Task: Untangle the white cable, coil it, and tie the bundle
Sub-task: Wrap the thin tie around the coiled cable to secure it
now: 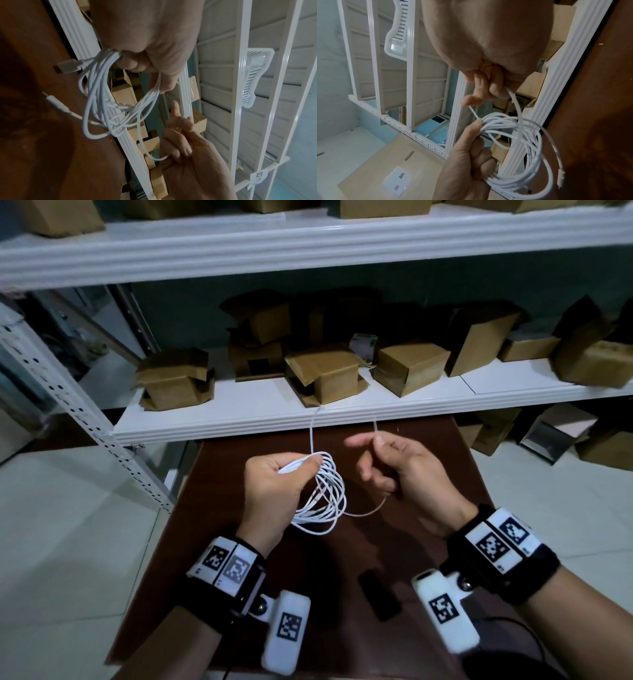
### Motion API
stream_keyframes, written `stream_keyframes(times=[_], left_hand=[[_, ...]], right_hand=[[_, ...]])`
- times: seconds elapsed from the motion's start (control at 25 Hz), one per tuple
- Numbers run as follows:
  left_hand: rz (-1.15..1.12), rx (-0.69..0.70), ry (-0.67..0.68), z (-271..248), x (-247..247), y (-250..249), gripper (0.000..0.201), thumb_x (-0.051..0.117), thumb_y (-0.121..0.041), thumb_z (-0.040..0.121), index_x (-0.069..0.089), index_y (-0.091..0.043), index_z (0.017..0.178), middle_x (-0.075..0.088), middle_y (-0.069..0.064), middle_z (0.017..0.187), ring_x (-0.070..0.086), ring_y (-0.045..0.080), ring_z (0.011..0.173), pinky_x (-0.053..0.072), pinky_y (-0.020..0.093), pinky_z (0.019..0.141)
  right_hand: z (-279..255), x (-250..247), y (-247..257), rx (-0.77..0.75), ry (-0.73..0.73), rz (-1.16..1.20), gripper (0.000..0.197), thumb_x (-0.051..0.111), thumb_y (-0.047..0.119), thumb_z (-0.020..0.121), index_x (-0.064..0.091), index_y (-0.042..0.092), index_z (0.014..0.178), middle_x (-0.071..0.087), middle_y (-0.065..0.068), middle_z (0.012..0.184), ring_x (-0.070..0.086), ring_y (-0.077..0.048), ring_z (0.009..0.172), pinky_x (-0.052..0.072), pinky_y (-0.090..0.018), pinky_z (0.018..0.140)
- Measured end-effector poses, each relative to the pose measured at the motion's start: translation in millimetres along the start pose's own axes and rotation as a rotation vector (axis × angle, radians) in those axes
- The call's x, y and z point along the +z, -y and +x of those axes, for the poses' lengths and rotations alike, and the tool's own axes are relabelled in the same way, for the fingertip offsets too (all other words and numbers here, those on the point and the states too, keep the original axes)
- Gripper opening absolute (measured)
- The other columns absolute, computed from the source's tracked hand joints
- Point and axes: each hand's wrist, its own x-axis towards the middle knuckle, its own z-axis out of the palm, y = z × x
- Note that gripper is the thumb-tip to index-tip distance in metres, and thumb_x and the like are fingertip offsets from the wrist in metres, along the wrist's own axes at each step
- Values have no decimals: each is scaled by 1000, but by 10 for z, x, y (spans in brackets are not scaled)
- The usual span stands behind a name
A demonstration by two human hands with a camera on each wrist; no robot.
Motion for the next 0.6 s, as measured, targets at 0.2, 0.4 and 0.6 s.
stream_keyframes(times=[0.2,0.4,0.6], left_hand=[[-58,-13,130,-92,32,-75,10,78,-3,90,82,1,82,79,20,80,72,22,70,56,32,68],[-46,17,94,-86,10,-98,6,81,-3,87,83,-2,82,80,14,77,72,16,69,56,28,66],[-55,35,76,-67,-13,-111,4,82,-2,86,83,-2,83,81,13,78,71,15,70,55,26,66]], right_hand=[[-75,108,-63,-2,40,-34,34,43,11,109,69,-9,116,63,-18,72,42,-15,55,30,-24,53],[-32,99,-90,6,20,112,34,43,-14,97,67,-12,120,67,-20,84,44,-15,64,30,-22,57],[-7,123,-119,-4,4,131,33,42,-15,94,67,-15,117,65,-21,82,44,-15,64,28,-22,57]])
